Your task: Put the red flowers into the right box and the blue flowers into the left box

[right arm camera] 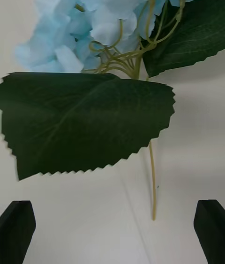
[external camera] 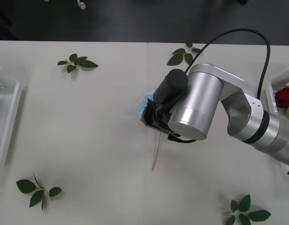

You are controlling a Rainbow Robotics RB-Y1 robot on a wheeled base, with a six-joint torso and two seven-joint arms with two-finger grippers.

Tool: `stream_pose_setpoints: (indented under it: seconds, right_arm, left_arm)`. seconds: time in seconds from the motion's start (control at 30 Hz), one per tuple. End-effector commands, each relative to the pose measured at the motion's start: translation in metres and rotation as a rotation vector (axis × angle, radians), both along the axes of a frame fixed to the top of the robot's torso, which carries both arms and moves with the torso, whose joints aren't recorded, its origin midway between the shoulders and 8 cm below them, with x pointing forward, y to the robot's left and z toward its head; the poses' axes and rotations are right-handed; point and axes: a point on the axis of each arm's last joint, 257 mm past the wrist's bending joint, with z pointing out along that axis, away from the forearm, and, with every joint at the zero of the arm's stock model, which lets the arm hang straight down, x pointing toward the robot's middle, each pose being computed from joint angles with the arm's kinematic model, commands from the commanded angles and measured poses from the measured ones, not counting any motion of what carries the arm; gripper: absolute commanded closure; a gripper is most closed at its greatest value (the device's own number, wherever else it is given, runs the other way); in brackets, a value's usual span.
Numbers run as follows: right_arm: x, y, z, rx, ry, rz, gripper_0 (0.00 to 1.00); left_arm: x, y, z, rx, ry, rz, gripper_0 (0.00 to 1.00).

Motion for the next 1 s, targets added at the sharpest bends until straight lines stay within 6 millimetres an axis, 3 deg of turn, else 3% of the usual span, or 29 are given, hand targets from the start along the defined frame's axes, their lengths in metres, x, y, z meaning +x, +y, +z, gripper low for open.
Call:
stream_pose_setpoints:
  seconds: [0.03,0.3,0.57,0.6,0.7,0.73,1.0]
  right_arm:
    - [0.011,0.003,-0.005,-0.026,-0.019,-0.019,0.0]
    - [0.023,-0.008,-0.033,-0.081,-0.001,-0.069,0.0]
    - [0.031,-0.016,-0.062,-0.143,-0.022,-0.058,0.0]
    - [0.031,-0.019,-0.068,-0.157,-0.017,-0.055,0.0]
    - [0.031,-0.021,-0.075,-0.165,-0.012,-0.058,0.0]
    - [0.032,-0.021,-0.076,-0.165,-0.01,-0.06,0.0]
    - [0.037,-0.02,-0.083,-0.173,-0.012,-0.059,0.0]
  left_arm:
    - [0.019,0.021,0.013,0.034,-0.012,0.043,0.99]
    - [0.042,0.045,-0.019,0.075,0.07,0.101,0.99]
    - [0.042,0.031,-0.039,0.076,0.114,0.06,0.95]
    - [0.042,0.03,-0.04,0.077,0.117,0.057,0.87]
    - [0.043,0.029,-0.04,0.079,0.117,0.051,0.04]
    - [0.043,0.027,-0.04,0.075,0.114,0.049,0.0]
    - [0.041,0.023,-0.039,0.035,0.098,0.046,0.0]
